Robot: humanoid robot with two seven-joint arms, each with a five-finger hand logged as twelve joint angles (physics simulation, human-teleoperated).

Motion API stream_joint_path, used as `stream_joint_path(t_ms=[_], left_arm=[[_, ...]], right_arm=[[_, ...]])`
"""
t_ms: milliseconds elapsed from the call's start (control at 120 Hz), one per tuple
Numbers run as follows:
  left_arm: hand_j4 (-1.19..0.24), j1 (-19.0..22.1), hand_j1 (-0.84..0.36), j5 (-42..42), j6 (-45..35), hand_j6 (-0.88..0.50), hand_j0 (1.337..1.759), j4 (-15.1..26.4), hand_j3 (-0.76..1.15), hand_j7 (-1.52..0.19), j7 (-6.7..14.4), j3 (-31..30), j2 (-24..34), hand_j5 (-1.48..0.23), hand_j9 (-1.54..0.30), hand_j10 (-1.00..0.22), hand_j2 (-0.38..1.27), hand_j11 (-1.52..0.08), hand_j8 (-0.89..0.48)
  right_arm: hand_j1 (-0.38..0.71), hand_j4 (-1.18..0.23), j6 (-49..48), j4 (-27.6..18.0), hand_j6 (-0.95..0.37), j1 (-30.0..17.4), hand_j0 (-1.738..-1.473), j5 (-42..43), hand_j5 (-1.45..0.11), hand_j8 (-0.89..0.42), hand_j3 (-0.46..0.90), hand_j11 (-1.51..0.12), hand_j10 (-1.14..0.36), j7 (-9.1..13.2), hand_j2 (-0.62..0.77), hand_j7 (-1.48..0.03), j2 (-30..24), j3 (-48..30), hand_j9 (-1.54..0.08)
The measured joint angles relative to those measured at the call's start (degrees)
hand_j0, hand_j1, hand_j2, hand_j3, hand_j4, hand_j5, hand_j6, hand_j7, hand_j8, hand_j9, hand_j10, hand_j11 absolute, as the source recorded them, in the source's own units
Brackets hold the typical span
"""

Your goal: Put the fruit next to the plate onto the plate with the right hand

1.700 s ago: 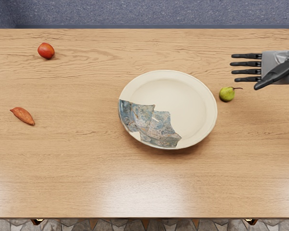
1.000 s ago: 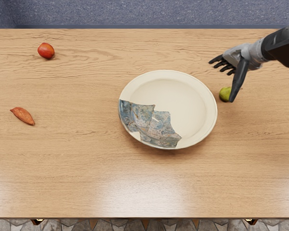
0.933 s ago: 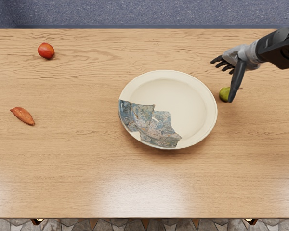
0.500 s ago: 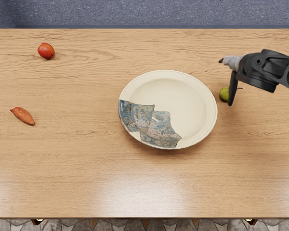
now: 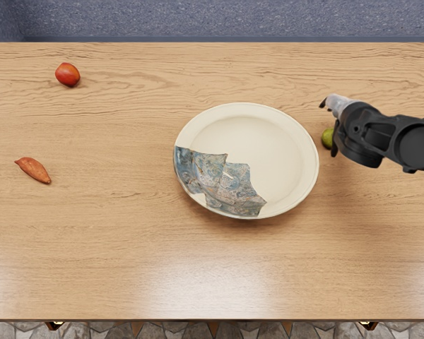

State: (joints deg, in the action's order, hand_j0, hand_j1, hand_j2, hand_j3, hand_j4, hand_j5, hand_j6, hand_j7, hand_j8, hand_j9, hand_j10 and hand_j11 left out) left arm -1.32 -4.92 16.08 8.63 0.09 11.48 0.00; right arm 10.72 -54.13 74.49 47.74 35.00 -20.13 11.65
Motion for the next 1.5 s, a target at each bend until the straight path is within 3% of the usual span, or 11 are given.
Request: stream_joint_path(t_ms=[325, 667, 1500], left_arm=[[-0.02, -0.4, 0.32, 0.0, 0.0, -0.02, 1.658, 0.0, 0.0, -0.03, 0.0, 0.0, 0.0, -0.03, -0.03, -0.02, 0.0, -0.03, -0.02], [-0.02, -0.5, 0.32, 0.0, 0.0, -0.02, 1.658, 0.1, 0.0, -0.03, 0.0, 0.0, 0.0, -0.03, -0.03, -0.02, 0.0, -0.03, -0.02], [-0.02, -0.8, 0.32, 0.0, 0.0, -0.02, 1.658, 0.1, 0.0, -0.03, 0.0, 0.0, 0.0, -0.03, -0.03, -0.02, 0.0, -0.03, -0.02]], right_arm=[[0.01, -0.31, 0.8, 5.5, -0.31, -2.2, -1.658, 0.6, -0.39, -0.31, 0.0, -0.39, -0.3, 0.0, -0.06, -0.39, 2.2, 0.0, -0.39], [0.05, -0.33, 0.6, 9.2, -0.34, -3.7, -1.658, 2.1, -0.43, -0.34, 0.0, -0.43, -0.33, 0.0, -0.06, -0.43, 4.8, 0.0, -0.43], [0.23, -0.49, -0.4, 9.6, -0.49, -4.0, -1.658, 2.3, -0.64, -0.49, 0.0, -0.64, -0.49, 0.0, -0.06, -0.64, 5.3, 0.0, -0.64]])
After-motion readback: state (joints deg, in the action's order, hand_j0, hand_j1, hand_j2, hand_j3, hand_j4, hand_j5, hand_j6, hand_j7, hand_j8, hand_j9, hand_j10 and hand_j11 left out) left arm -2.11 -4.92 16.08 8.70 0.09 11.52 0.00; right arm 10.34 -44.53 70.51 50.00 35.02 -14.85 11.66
